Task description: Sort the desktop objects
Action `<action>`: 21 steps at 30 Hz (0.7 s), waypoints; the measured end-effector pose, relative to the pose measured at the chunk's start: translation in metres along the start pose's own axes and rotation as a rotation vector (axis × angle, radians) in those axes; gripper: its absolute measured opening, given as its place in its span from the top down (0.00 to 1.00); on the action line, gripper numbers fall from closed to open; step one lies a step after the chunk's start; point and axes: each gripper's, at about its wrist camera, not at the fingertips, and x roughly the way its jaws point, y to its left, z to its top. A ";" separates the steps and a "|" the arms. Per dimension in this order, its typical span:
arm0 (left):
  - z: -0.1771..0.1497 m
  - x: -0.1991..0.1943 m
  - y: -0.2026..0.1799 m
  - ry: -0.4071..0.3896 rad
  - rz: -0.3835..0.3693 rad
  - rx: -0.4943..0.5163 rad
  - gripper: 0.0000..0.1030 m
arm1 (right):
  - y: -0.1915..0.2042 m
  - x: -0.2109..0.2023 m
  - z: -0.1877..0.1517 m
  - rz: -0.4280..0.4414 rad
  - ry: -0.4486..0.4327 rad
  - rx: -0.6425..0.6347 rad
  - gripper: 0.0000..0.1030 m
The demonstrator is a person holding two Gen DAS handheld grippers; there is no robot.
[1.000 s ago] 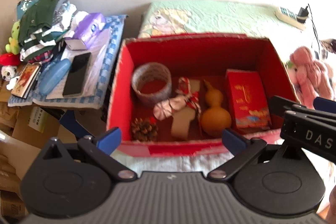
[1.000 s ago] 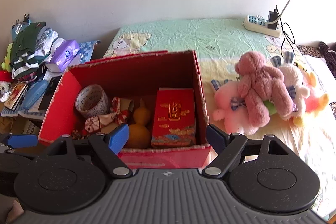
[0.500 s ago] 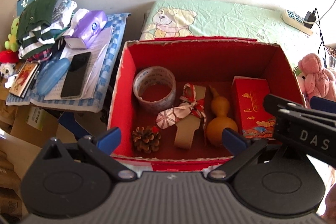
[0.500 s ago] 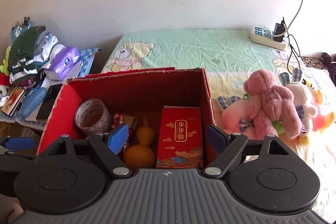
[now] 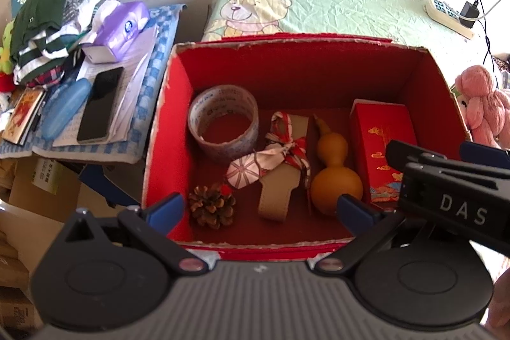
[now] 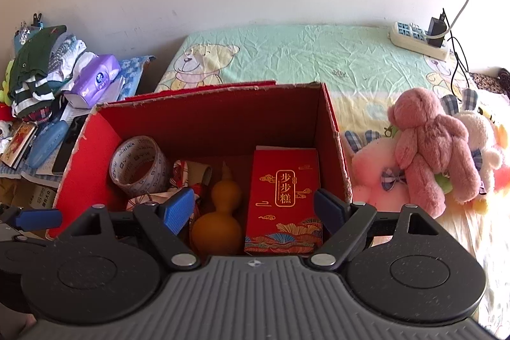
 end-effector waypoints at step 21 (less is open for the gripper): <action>-0.005 0.020 -0.008 -0.001 0.039 -0.017 0.01 | -0.010 0.025 -0.005 0.032 0.071 0.014 0.19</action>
